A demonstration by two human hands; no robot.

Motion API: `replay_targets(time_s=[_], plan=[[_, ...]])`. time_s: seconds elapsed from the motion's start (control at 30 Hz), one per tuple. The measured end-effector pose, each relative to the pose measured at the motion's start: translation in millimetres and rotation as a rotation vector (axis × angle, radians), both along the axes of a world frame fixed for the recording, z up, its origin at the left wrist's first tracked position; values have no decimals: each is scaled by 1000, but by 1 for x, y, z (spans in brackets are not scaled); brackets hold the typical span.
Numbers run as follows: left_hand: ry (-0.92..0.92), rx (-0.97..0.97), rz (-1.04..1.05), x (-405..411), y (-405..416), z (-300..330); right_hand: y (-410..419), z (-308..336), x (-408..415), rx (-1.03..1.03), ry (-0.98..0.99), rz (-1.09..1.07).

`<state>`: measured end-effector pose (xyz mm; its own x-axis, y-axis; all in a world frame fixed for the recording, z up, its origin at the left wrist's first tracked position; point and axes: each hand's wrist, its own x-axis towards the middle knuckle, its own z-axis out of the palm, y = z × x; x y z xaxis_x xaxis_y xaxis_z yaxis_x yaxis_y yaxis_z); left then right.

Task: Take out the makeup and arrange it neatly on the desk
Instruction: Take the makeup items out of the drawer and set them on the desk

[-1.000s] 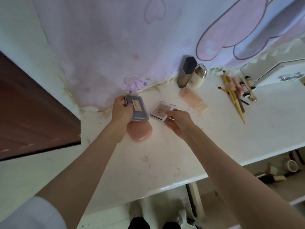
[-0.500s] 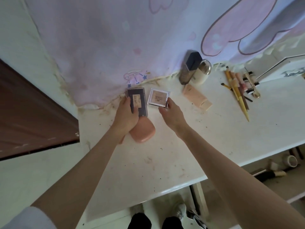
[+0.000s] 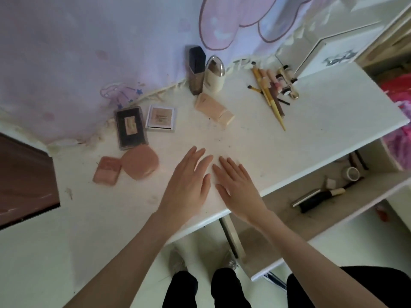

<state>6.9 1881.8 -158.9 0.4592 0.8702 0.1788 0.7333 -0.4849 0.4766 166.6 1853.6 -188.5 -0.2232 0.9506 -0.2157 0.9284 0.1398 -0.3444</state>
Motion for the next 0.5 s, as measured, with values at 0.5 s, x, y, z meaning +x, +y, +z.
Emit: replay_targets(time_s=[0.5], plan=[[451,-51,-185,192,-53,-43,-93,-28,242,-182,-127,-362]])
